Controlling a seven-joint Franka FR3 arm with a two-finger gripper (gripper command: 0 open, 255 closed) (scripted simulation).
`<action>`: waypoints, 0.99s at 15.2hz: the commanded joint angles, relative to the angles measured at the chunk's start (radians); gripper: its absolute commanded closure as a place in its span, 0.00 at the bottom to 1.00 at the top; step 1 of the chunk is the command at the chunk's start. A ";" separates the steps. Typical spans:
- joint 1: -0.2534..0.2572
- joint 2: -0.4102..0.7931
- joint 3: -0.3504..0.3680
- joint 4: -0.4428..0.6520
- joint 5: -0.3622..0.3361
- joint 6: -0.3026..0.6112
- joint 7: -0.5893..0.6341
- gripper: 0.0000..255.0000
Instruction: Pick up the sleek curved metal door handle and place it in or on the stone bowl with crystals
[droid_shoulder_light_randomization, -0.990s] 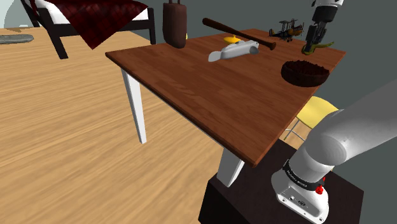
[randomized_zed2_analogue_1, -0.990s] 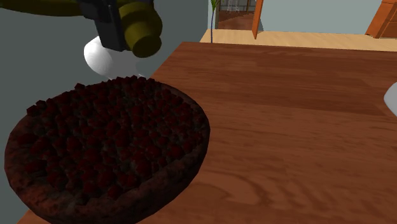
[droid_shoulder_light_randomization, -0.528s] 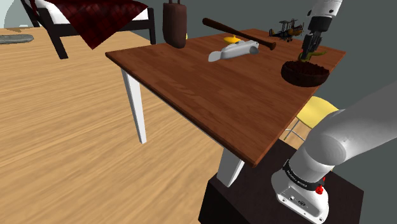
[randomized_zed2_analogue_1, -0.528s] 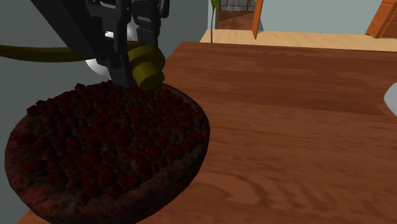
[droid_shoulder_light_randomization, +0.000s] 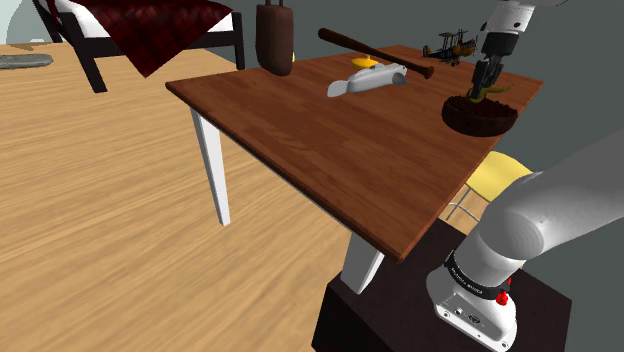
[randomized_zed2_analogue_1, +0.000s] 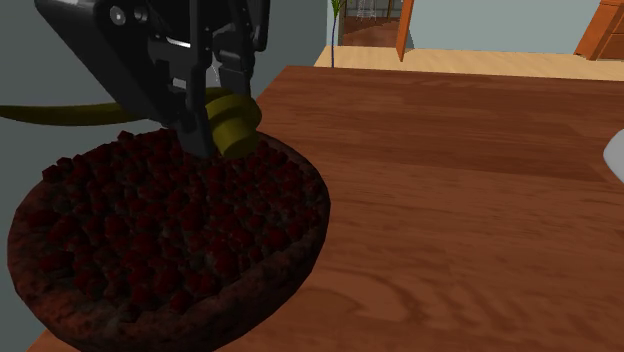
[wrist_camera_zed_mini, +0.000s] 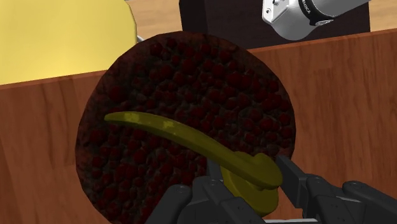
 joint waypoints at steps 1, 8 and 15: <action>0.000 0.000 0.000 0.000 0.000 0.000 0.000 1.00; 0.000 0.000 0.000 0.000 0.000 0.000 0.000 0.00; 0.017 0.068 -0.014 0.179 0.033 -0.119 -0.033 0.00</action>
